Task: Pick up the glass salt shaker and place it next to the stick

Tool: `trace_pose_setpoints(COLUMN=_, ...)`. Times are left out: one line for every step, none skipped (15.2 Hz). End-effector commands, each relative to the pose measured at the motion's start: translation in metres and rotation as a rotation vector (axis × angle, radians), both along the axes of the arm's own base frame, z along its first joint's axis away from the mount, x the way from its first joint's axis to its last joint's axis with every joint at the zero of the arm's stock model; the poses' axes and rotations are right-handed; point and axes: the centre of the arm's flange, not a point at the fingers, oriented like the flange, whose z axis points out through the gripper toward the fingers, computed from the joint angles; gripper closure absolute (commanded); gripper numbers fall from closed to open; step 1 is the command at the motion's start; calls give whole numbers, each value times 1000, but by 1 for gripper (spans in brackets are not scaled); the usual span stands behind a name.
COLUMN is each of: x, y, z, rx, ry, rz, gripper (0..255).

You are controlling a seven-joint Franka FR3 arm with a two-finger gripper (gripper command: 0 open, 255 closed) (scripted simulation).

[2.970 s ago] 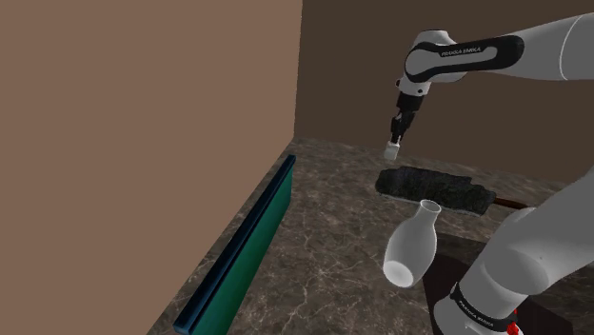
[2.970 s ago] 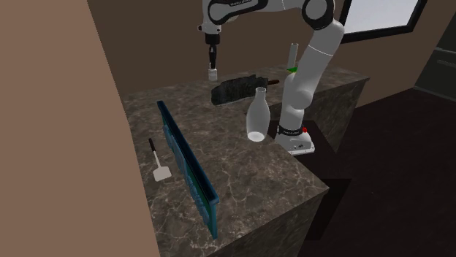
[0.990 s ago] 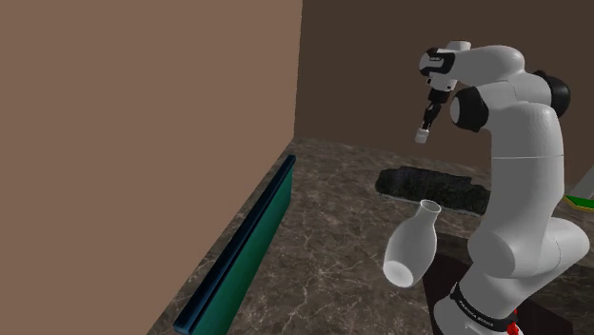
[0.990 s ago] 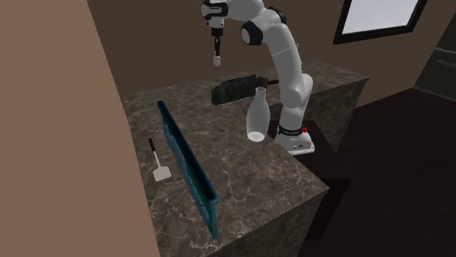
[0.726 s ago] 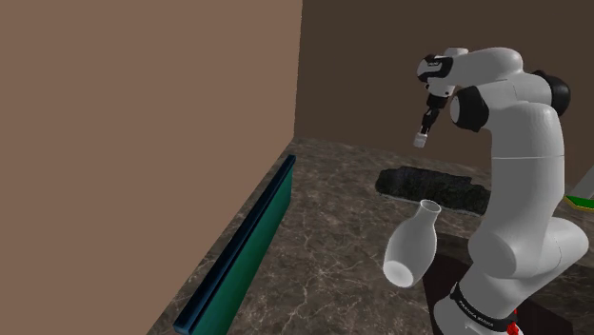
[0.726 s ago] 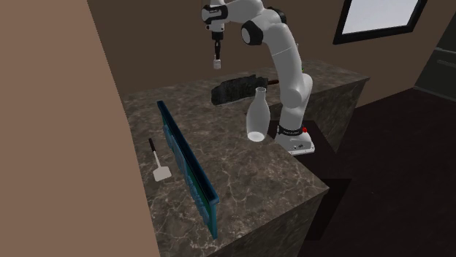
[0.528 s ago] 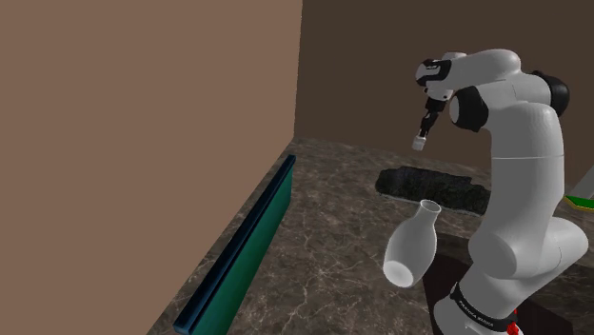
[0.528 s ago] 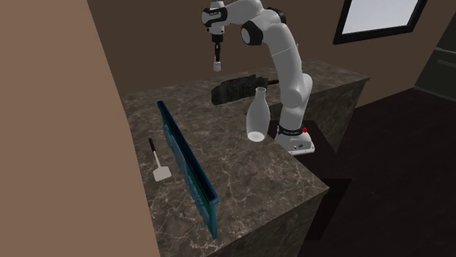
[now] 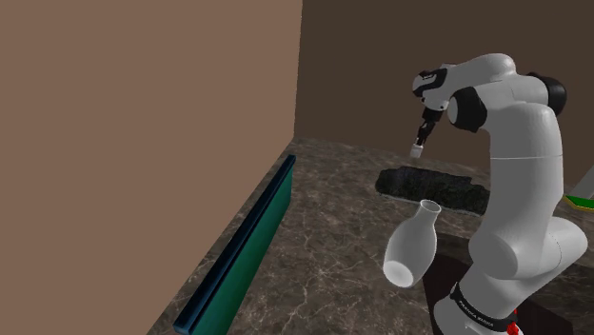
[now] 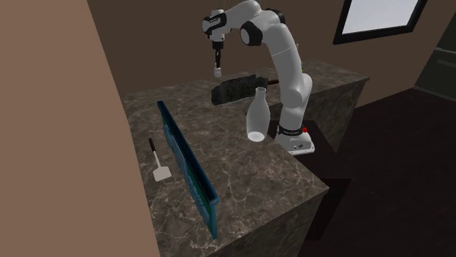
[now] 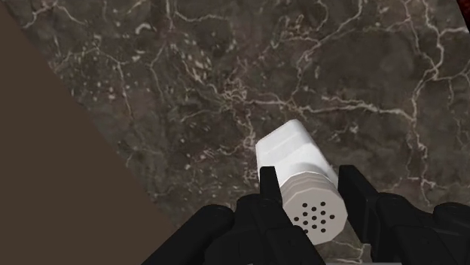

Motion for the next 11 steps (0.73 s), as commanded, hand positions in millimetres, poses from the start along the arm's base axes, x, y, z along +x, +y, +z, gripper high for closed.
trace_pose_setpoints(x=1, y=0, z=-10, rx=-1, ry=0, rz=0, gripper=255)
trace_pose_setpoints(x=1, y=0, z=-15, rx=-1, ry=0, rz=0, gripper=255)
trace_pose_setpoints(x=1, y=0, z=-21, rx=-1, ry=0, rz=0, gripper=255)
trace_pose_setpoints(x=1, y=0, z=-26, rx=-1, ry=0, rz=0, gripper=255)
trace_pose_setpoints(x=1, y=0, z=-31, rx=-1, ry=0, rz=0, gripper=255)
trace_pose_setpoints(x=1, y=0, z=-36, rx=-1, ry=0, rz=0, gripper=255)
trace_pose_setpoints(x=1, y=0, z=-42, rx=-1, ry=0, rz=0, gripper=255)
trace_pose_setpoints(x=1, y=0, z=-49, rx=-1, ry=0, rz=0, gripper=255)
trace_pose_setpoints(x=1, y=0, z=-49, rx=-1, ry=0, rz=0, gripper=255)
trace_pose_setpoints(x=1, y=0, z=-49, rx=-1, ry=0, rz=0, gripper=255)
trace_pose_setpoints(x=1, y=0, z=-49, rx=-1, ry=0, rz=0, gripper=255)
